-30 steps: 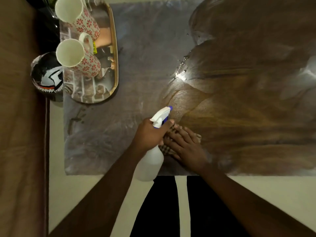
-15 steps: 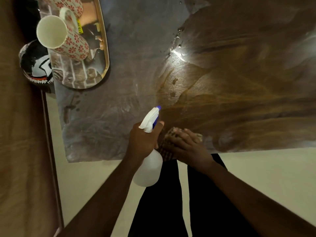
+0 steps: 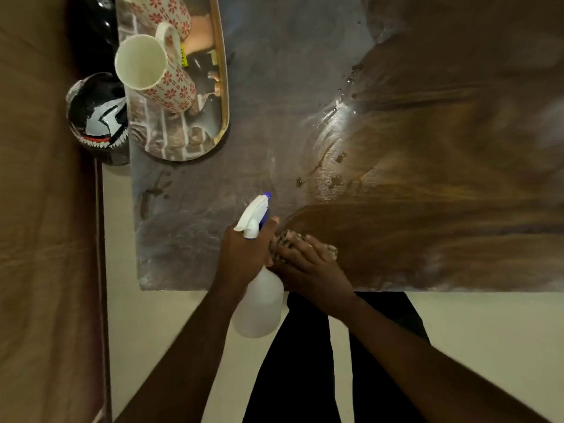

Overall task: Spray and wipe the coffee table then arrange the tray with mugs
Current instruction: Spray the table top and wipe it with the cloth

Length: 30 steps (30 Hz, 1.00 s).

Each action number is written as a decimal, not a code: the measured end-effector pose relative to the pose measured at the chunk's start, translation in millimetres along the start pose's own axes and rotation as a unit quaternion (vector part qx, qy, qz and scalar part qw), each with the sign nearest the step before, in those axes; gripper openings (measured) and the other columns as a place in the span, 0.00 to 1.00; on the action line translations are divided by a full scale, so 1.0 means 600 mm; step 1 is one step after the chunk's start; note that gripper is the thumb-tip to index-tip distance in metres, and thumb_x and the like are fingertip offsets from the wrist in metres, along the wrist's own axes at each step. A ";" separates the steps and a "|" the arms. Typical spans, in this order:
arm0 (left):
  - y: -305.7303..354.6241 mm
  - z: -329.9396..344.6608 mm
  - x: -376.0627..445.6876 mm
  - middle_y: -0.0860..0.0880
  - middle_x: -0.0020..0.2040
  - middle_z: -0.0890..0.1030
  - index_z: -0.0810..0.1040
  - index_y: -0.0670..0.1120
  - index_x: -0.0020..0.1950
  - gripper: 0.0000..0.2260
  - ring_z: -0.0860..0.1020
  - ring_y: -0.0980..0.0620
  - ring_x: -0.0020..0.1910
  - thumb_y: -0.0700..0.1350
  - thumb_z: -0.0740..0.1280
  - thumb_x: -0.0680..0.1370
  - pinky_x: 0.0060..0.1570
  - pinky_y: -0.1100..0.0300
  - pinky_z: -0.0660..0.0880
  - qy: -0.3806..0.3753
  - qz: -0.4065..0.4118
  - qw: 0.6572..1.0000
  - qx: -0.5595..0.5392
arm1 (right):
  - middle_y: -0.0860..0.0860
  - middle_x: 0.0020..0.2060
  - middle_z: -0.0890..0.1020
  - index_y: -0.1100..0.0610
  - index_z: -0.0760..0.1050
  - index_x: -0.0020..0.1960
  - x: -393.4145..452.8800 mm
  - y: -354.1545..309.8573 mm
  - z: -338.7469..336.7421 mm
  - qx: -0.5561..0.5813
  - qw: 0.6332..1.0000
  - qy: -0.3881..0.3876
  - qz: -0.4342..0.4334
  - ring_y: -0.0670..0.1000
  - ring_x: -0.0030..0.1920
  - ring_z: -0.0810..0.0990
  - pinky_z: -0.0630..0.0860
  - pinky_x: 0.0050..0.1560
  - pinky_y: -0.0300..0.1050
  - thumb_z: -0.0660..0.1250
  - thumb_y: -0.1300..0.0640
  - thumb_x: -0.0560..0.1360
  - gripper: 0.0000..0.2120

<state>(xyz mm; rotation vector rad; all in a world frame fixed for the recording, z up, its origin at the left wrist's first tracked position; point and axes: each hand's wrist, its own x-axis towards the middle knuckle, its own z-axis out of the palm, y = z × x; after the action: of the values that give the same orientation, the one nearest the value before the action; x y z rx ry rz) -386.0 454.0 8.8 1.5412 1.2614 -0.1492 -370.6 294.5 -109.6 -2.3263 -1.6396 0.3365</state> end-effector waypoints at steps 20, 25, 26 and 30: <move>0.067 -0.032 0.108 0.41 0.31 0.81 0.81 0.53 0.36 0.07 0.73 0.47 0.21 0.50 0.71 0.74 0.31 0.55 0.73 -0.003 0.005 0.998 -0.067 | 0.53 0.72 0.67 0.49 0.64 0.72 0.097 0.123 -0.068 -0.021 0.971 0.055 0.230 0.58 0.74 0.57 0.55 0.73 0.58 0.58 0.51 0.75 0.25; 0.102 -0.042 0.141 0.49 0.33 0.82 0.79 0.57 0.40 0.06 0.77 0.54 0.24 0.47 0.70 0.76 0.31 0.58 0.74 -0.009 0.037 0.994 -0.101 | 0.54 0.72 0.67 0.53 0.66 0.71 0.274 0.093 -0.050 -0.004 0.964 0.077 0.253 0.59 0.75 0.56 0.54 0.73 0.59 0.67 0.52 0.73 0.28; 0.111 -0.044 0.143 0.54 0.37 0.83 0.80 0.59 0.45 0.05 0.79 0.58 0.28 0.47 0.70 0.76 0.33 0.62 0.75 -0.022 0.051 0.993 -0.104 | 0.55 0.72 0.67 0.54 0.66 0.71 0.284 0.083 -0.043 -0.014 0.982 0.057 0.180 0.59 0.75 0.57 0.55 0.73 0.59 0.66 0.52 0.73 0.27; 0.140 -0.053 0.158 0.50 0.38 0.82 0.79 0.55 0.62 0.14 0.77 0.54 0.28 0.46 0.68 0.77 0.34 0.60 0.75 -0.021 0.072 0.994 -0.084 | 0.52 0.73 0.65 0.49 0.62 0.73 0.222 0.131 -0.060 -0.051 0.996 -0.048 -0.058 0.57 0.75 0.56 0.54 0.73 0.58 0.61 0.48 0.78 0.25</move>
<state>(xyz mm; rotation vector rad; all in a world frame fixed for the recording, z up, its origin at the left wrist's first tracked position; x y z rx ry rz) -297.4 550.0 13.0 1.4699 1.0974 0.0162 -244.9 391.6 -108.2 -2.3078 -1.8692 0.3521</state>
